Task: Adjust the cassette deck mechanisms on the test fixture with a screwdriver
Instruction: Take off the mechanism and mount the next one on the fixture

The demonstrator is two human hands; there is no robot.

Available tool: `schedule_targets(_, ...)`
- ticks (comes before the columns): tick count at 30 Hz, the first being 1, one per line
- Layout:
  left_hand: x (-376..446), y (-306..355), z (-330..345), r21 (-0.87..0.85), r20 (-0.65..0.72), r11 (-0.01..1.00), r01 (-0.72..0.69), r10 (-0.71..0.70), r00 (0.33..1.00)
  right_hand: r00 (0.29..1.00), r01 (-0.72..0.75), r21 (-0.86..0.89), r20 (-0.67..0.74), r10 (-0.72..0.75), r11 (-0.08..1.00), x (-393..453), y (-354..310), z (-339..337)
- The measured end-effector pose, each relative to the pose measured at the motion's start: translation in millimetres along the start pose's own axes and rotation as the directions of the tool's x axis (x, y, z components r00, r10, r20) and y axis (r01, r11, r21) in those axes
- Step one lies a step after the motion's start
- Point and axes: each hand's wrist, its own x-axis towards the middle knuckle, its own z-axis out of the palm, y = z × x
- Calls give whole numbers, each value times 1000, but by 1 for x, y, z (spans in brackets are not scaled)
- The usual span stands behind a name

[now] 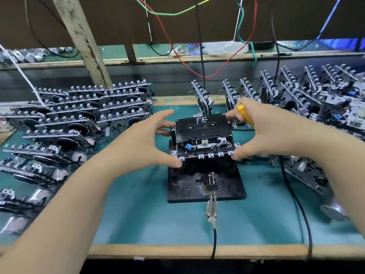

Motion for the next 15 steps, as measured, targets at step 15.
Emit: schedule_targets(15,-10,1,6,16,-6,1000,-10,11,1000,999,-38,-2,1,38,999,-6,11,14)
